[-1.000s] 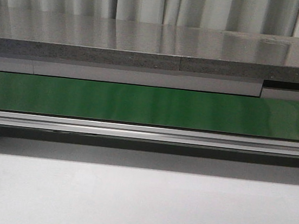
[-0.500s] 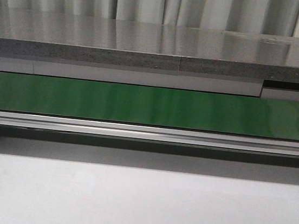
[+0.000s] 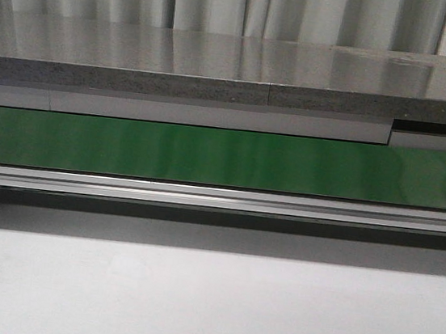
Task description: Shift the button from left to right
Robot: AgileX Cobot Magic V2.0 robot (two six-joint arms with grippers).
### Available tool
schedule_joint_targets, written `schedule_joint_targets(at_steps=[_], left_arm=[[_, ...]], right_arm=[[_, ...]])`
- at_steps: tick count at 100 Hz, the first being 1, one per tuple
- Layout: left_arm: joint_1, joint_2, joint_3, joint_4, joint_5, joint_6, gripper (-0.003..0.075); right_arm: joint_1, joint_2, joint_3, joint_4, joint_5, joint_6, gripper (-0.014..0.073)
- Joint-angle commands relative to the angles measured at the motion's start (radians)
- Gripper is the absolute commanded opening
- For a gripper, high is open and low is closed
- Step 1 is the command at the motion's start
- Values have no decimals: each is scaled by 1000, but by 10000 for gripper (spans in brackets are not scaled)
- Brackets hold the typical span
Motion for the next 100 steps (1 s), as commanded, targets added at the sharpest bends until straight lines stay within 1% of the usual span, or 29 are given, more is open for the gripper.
schedule_joint_targets(at_steps=[1, 69, 89, 100], left_arm=[[-7, 9, -28, -15, -76, 2, -20], [-7, 9, -28, -15, -76, 2, -20], [-7, 9, -28, -15, -76, 2, -20], [-7, 9, -28, -15, -76, 2, -20]], right_arm=[[1, 5, -26, -12, -89, 2, -67], [1, 5, -26, -12, -89, 2, -67], [-1, 5, 17, -17, -100, 2, -67], [-1, 5, 16, -17, -61, 4, -67]])
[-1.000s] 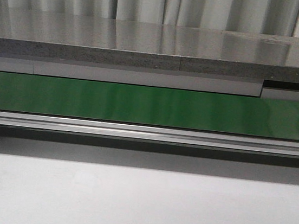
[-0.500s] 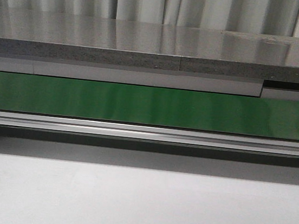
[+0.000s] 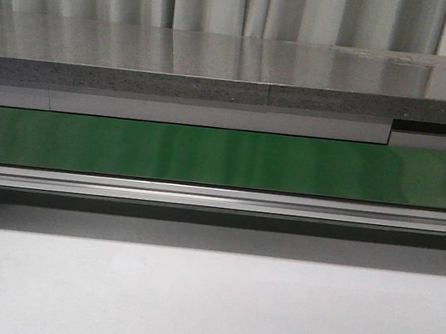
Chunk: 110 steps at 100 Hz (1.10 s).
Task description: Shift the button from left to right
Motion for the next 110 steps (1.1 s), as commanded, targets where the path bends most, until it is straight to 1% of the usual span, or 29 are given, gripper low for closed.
schedule_joint_targets(at_steps=[1, 99, 110], left_arm=[[-7, 9, -28, -15, -76, 2, -20], [-7, 9, -26, -15, -84, 2, -20], [-2, -16, -23, 24, -90, 2, -20]], right_arm=[[-1, 5, -14, -14, -57, 4, -67], [-1, 5, -14, -14, -57, 4, -67], [-1, 5, -14, -14, -57, 4, -67]])
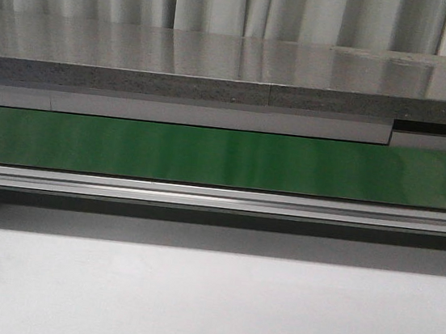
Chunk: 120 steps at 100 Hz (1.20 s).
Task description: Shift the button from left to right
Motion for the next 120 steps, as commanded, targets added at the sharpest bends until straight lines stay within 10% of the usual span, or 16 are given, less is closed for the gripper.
schedule_joint_targets(at_steps=[1, 25, 120], left_arm=[[-3, -13, -24, 20, -87, 0, -20], [50, -171, 76, 245, -130, -261, -20], [53, -266, 356, 250, -361, -294, -20]], right_arm=[[-1, 5, -14, -6, -75, 4, -67], [-1, 5, -14, -6, -75, 4, -67], [-1, 5, -14, -6, -75, 4, -67]])
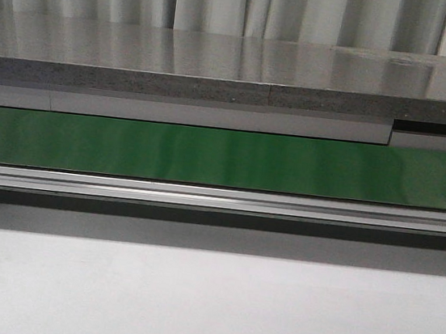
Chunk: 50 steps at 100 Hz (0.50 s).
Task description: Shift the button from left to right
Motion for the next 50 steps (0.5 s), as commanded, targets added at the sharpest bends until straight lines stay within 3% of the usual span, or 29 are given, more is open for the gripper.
schedule_joint_targets(at_steps=[1, 50], left_arm=[[-3, -32, 59, 2, -82, -9, -20], [-57, -32, 59, 2, -82, -9, -20]], right_arm=[[-1, 5, -14, -6, -76, 2, -67], [-1, 5, -14, -6, -76, 2, -67]])
